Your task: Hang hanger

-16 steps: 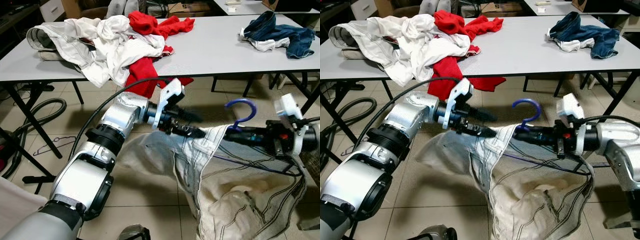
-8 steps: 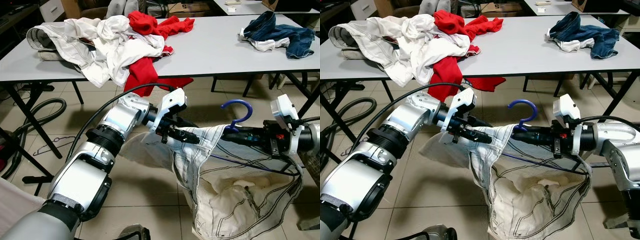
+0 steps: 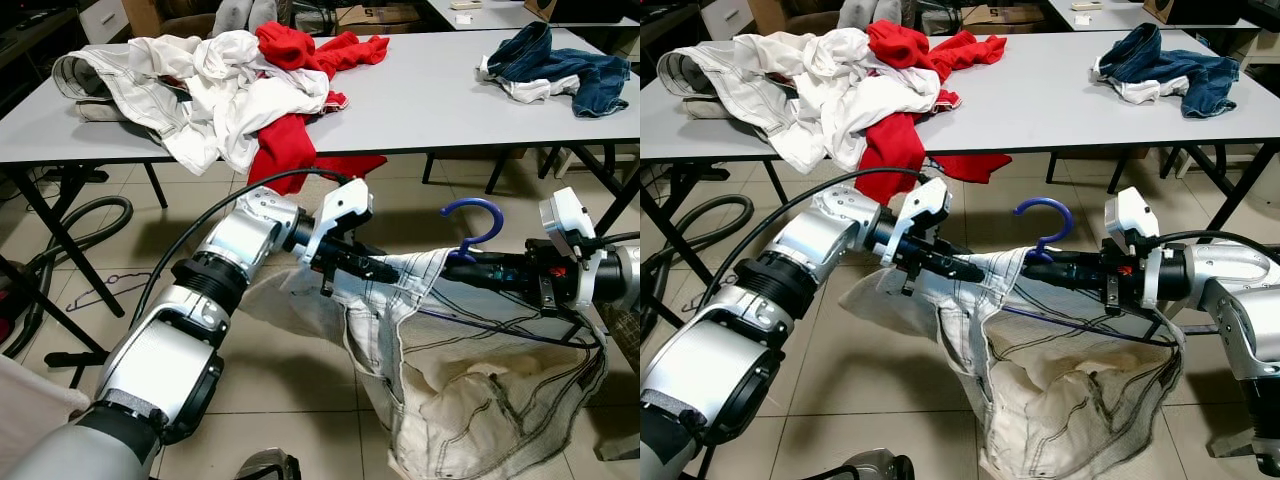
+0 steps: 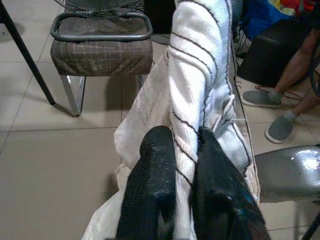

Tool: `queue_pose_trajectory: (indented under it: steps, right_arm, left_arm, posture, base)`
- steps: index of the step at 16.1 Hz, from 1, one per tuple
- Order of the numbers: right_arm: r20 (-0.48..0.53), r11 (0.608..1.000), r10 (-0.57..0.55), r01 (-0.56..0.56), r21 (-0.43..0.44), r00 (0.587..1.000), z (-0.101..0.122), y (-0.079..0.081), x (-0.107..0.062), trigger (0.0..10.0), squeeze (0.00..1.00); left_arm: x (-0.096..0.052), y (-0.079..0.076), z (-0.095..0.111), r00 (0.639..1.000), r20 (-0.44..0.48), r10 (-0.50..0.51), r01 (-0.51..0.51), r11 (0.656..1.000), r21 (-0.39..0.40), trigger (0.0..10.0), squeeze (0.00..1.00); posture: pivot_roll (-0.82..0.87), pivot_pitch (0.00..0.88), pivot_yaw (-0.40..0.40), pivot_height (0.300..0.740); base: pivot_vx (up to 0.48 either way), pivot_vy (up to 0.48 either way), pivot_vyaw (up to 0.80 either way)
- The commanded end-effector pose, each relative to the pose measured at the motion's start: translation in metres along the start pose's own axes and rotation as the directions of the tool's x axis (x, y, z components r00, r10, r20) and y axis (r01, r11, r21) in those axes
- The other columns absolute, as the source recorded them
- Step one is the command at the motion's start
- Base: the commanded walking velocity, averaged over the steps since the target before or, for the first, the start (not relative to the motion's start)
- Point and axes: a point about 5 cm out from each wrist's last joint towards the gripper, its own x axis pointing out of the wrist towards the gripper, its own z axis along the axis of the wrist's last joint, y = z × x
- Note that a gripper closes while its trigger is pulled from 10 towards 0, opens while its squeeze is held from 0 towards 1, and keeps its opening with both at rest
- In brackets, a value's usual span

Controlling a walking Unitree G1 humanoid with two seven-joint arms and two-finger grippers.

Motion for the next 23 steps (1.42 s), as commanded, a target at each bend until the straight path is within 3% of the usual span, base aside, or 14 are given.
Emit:
queue_pose_trajectory:
  steps: [1,2,3,4,5,11,13,14,15,17,18,19,20,23]
  right_arm:
    - [0.079,0.992,0.031,-0.021,-0.128,0.996,0.030,0.001,0.002,10.0,0.00]
    - [0.075,0.992,0.018,-0.008,-0.124,0.997,0.029,-0.001,0.002,10.0,0.00]
    - [0.075,0.995,-0.020,0.027,-0.093,0.997,0.028,-0.006,0.001,10.0,0.17]
    - [0.078,0.996,-0.034,0.040,-0.085,0.996,0.028,-0.007,0.001,10.0,0.82]
    - [0.083,0.996,-0.044,0.050,-0.071,0.996,0.028,-0.008,0.000,10.0,1.00]
    - [0.091,0.993,-0.071,0.080,-0.093,0.993,0.033,-0.002,-0.011,10.0,1.00]
    - [0.094,0.957,-0.242,0.253,-0.140,0.966,0.033,0.000,-0.018,10.0,1.00]
    - [0.092,0.946,-0.276,0.287,-0.152,0.957,0.032,0.001,-0.018,10.0,1.00]
    - [0.098,0.887,-0.429,0.439,-0.145,0.898,0.024,-0.001,-0.017,10.0,1.00]
    - [0.118,0.844,-0.512,0.524,-0.118,0.851,0.016,0.000,-0.014,10.0,1.00]
    - [0.153,0.786,-0.607,0.617,-0.028,0.780,0.005,0.002,-0.012,10.0,1.00]
    - [0.148,0.771,-0.628,0.637,-0.014,0.764,0.002,0.002,-0.011,10.0,1.00]
    - [0.100,0.718,-0.694,0.696,0.010,0.713,-0.013,0.001,-0.010,10.0,1.00]
    - [0.032,0.662,-0.750,0.750,0.018,0.661,-0.032,-0.003,-0.011,10.0,1.00]
  left_arm:
    - [-0.002,-0.001,-0.011,1.000,-0.015,0.013,-0.014,0.999,-0.038,0.0,0.00]
    - [-0.003,0.001,-0.012,0.999,-0.010,0.036,-0.036,0.998,-0.044,0.0,0.00]
    - [-0.006,0.003,-0.012,0.997,0.002,0.080,-0.080,0.995,-0.053,0.0,0.00]
    - [-0.008,0.004,-0.013,0.996,0.006,0.093,-0.093,0.994,-0.056,0.0,0.00]
    - [-0.011,0.006,-0.014,0.993,0.012,0.119,-0.118,0.991,-0.068,0.0,0.00]
    - [-0.029,0.010,-0.027,0.971,0.004,0.238,-0.236,0.966,-0.103,0.0,0.00]
    - [-0.046,0.015,-0.031,0.928,0.030,0.372,-0.366,0.922,-0.124,0.0,0.00]
    - [-0.049,0.015,-0.032,0.922,0.035,0.385,-0.378,0.917,-0.131,0.0,0.00]
    - [-0.056,0.014,-0.033,0.911,0.055,0.409,-0.397,0.905,-0.152,0.0,0.00]
    - [-0.060,0.013,-0.034,0.904,0.066,0.423,-0.409,0.899,-0.160,0.0,0.00]
    - [-0.063,0.012,-0.034,0.898,0.079,0.432,-0.416,0.895,-0.163,0.0,0.00]
    - [-0.063,0.012,-0.034,0.897,0.084,0.435,-0.418,0.894,-0.164,0.0,0.00]
    - [-0.064,0.012,-0.032,0.896,0.099,0.433,-0.415,0.895,-0.163,0.0,0.00]
    - [-0.065,0.009,-0.026,0.909,0.139,0.392,-0.368,0.914,-0.169,0.0,0.00]
  posture:
    - [-0.02,0.000,0.067,0.740]
    - [-0.02,0.000,0.066,0.740]
    - [-0.02,0.000,0.066,0.740]
    - [-0.03,0.000,0.067,0.740]
    - [-0.03,0.000,0.068,0.740]
    - [-0.03,0.000,0.070,0.740]
    - [-0.03,0.000,0.068,0.740]
    - [-0.03,0.000,0.067,0.740]
    - [-0.03,0.000,0.065,0.740]
    - [-0.03,0.000,0.065,0.740]
    - [-0.03,0.000,0.069,0.740]
    - [-0.03,0.000,0.070,0.740]
    - [-0.04,0.000,0.077,0.740]
    - [-0.04,0.000,0.077,0.740]
  base:
    - [0.000,0.000,0.00]
    - [0.000,0.000,0.00]
    - [0.000,0.000,0.00]
    - [0.000,0.000,0.00]
    - [0.000,0.000,0.00]
    - [0.000,0.000,0.00]
    - [0.000,0.000,0.00]
    - [0.000,0.000,0.00]
    - [0.000,0.000,0.00]
    - [0.000,0.000,0.00]
    - [0.000,0.000,0.00]
    - [0.000,0.000,0.00]
    - [0.000,0.000,0.00]
    - [0.000,0.000,0.00]
